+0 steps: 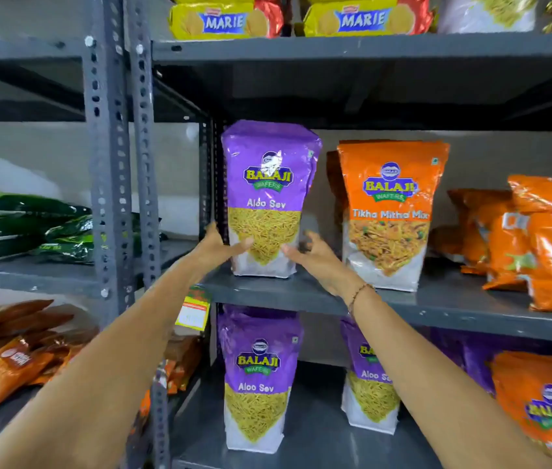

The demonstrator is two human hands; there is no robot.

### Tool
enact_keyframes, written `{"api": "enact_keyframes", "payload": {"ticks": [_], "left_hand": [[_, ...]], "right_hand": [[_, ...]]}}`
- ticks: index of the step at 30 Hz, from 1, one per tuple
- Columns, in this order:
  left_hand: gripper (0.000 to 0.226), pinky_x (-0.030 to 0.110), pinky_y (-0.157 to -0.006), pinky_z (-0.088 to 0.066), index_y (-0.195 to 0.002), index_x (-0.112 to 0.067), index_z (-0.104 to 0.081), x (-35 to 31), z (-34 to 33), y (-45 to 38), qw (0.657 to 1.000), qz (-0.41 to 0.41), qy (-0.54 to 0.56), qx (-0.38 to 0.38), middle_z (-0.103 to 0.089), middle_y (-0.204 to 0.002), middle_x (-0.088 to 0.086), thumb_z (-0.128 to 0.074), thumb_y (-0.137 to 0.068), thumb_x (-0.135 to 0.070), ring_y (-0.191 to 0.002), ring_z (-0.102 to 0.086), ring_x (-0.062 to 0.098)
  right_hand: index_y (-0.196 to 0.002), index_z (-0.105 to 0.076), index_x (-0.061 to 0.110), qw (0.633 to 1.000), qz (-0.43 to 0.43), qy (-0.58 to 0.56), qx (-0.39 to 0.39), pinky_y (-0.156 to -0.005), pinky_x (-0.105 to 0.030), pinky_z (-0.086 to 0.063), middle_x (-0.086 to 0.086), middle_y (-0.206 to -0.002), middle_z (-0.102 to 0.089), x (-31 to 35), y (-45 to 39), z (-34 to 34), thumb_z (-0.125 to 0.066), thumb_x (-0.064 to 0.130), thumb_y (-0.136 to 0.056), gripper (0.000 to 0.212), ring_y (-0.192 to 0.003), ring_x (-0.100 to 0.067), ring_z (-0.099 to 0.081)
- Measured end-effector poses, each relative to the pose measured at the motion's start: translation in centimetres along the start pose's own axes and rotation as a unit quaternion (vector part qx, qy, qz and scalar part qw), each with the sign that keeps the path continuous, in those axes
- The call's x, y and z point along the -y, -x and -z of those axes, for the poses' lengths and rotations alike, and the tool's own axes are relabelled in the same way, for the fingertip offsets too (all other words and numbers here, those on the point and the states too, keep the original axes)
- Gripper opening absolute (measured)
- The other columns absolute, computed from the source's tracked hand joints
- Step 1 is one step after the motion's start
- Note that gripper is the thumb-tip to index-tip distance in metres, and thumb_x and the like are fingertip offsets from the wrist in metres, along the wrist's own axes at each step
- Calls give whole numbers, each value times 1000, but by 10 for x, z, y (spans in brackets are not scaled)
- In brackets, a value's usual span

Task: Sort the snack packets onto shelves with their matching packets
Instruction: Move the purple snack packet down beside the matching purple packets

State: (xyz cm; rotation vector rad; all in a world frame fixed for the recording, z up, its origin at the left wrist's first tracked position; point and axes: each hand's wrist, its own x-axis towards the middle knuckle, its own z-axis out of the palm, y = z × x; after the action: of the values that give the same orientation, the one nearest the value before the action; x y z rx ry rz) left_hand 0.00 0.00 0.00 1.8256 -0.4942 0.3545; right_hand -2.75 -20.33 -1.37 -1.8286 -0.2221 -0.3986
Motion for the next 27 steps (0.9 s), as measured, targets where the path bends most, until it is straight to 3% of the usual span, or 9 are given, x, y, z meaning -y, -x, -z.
{"api": "enact_keyframes", "payload": {"ticks": [2,4,9,12,16,18,21,24,27], "left_hand": [[56,-2,-66,-39,-132,-5,-38,3,4,-7,999,9,15,46,-48,-117,-2,-66,-84,-16,-107,-45,9],[42,-2,-60,-45,-122,-7,-51,13,4,-16,994,28,46,91,-59,-113,2,-66,-84,-13,-105,-56,14],[39,11,-72,-54,-117,-4,-55,28,6,-27,997,5,56,49,-64,-116,13,-68,-80,-7,-92,-63,16],[36,16,-76,-52,-109,-12,-58,26,7,-22,998,-18,36,44,-66,-109,7,-72,-77,-11,-85,-63,5],[37,26,-88,-52,-109,-13,-61,17,8,-3,998,-41,27,34,-69,-97,-4,-74,-75,-17,-88,-65,8],[31,22,-85,-51,-103,-19,-63,6,6,11,998,-56,8,32,-70,-90,-16,-75,-74,-22,-87,-65,4],[22,8,-72,-51,-85,-34,-60,-12,-3,42,997,-75,7,35,-69,-68,-33,-74,-74,-21,-70,-63,-15],[21,11,-73,-53,-84,-37,-61,-30,-17,83,996,-81,25,41,-71,-71,-30,-76,-71,-30,-70,-65,-10],[29,12,-77,-52,-84,-44,-61,-36,-34,123,996,-76,13,51,-70,-75,-34,-79,-61,-50,-75,-66,-10]], "right_hand": [[-129,-44,6,999,30,-12,9,-85,-18,-50,-13,-128,-58,-2,-9,-8,-69,20,-83,54,-108,-20,-60],[-125,-51,7,999,42,-7,7,-75,-9,-51,-4,-121,-63,-4,-14,-13,-69,18,-82,48,-100,-10,-62],[-101,-65,10,996,70,-18,-48,-73,-14,-54,-3,-98,-69,-7,-18,-13,-77,7,-73,31,-84,-8,-65],[-97,-66,10,995,69,-12,-69,-70,-17,-54,-1,-91,-70,-3,-9,-13,-80,7,-69,32,-79,-6,-65],[-92,-68,12,993,76,-2,-86,-68,-15,-54,4,-85,-70,11,17,-3,-83,13,-66,31,-77,-6,-65],[-85,-68,18,992,89,0,-90,-70,-19,-54,8,-82,-71,19,37,6,-84,16,-65,25,-77,-7,-66],[-80,-68,21,991,96,10,-91,-69,-21,-54,8,-79,-72,32,75,22,-84,21,-64,23,-73,-6,-65],[-85,-71,12,990,90,21,-110,-73,-32,-54,-5,-83,-75,36,117,38,-86,24,-60,31,-74,-11,-64],[-83,-70,17,990,85,16,-108,-67,-21,-54,6,-80,-72,29,162,51,-86,19,-61,27,-70,-4,-66]]}}
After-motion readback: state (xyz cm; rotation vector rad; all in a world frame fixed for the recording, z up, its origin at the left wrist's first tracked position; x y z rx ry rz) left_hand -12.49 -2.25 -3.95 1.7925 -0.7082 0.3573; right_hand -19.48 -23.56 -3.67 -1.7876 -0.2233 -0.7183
